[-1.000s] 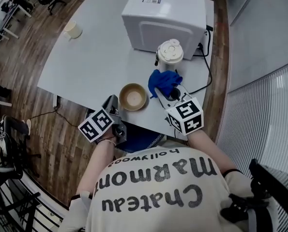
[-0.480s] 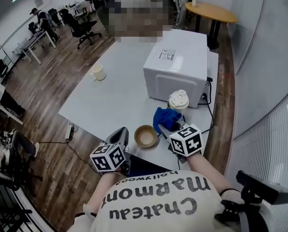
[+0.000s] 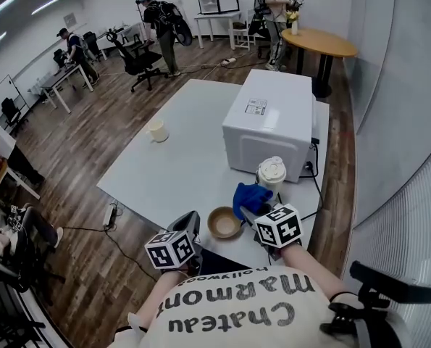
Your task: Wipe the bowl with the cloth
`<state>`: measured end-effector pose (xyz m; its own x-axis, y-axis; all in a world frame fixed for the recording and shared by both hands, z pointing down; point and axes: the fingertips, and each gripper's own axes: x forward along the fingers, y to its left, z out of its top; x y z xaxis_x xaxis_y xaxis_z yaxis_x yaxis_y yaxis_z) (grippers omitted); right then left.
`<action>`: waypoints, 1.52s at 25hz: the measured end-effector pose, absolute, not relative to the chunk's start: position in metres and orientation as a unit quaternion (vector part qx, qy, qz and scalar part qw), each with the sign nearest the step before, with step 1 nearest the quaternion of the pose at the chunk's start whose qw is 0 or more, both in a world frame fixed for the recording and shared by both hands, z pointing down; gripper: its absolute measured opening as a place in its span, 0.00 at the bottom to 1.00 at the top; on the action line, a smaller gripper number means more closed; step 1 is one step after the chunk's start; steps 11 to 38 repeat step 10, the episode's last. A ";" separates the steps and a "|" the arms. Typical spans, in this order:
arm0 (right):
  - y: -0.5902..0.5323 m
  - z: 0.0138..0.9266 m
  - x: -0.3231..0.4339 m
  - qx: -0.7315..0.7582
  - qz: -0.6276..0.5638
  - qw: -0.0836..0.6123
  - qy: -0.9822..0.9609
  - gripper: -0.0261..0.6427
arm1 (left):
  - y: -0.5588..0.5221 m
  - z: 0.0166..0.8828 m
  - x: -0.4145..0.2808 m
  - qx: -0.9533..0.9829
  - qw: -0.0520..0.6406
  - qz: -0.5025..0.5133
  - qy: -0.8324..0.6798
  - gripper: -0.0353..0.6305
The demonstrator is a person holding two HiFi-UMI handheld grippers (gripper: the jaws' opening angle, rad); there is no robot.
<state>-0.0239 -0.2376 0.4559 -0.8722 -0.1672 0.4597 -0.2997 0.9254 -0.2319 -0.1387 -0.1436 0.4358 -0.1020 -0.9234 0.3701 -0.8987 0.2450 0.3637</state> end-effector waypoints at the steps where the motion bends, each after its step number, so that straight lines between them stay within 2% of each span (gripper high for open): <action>1: -0.237 0.457 -0.024 0.121 0.149 0.223 -0.956 0.14 | -0.144 0.437 -0.138 0.614 0.269 -0.024 -0.742 0.06; 38: -0.233 0.465 -0.017 0.119 0.150 0.238 -0.952 0.14 | -0.139 0.443 -0.131 0.609 0.280 -0.025 -0.741 0.06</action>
